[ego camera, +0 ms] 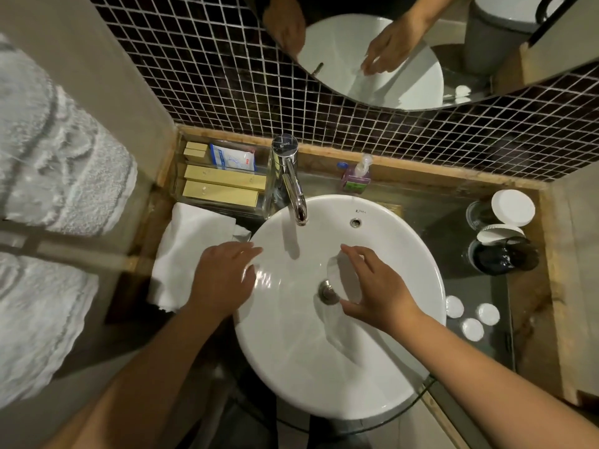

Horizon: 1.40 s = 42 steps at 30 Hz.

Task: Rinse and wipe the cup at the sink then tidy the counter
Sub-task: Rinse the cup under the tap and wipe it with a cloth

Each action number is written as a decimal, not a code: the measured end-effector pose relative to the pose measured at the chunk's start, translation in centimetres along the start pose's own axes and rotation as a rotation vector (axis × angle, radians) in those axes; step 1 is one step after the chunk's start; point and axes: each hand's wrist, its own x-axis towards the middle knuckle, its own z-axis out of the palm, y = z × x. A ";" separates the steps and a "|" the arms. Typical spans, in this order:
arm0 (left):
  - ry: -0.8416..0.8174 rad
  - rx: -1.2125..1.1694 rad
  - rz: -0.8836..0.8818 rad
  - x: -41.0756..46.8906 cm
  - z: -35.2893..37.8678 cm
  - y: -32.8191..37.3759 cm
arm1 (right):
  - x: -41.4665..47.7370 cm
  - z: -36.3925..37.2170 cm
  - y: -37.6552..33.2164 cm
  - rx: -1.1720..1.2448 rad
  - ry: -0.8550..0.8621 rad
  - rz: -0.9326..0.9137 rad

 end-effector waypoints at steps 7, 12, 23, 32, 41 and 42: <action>-0.193 0.226 -0.285 -1.4 0.6 -6.3 | 1.3 1.3 -1.3 -0.035 -0.032 -0.040; -0.296 0.228 -0.419 -1.3 2.1 -6.4 | 2.1 2.8 -3.2 -0.041 -0.098 -0.013; -0.196 0.183 -0.361 -1.8 2.2 -5.2 | 4.9 3.6 -6.7 0.150 -0.114 0.012; 0.447 -0.132 -0.114 -1.6 -11.1 3.4 | 5.8 1.6 -9.2 0.478 0.008 0.080; -0.051 -0.158 0.143 -3.0 -6.2 9.0 | 3.2 -0.9 -9.1 0.729 0.042 0.053; -0.092 -0.171 0.135 -3.2 -6.0 9.2 | 2.7 -1.0 -8.6 0.770 0.013 0.079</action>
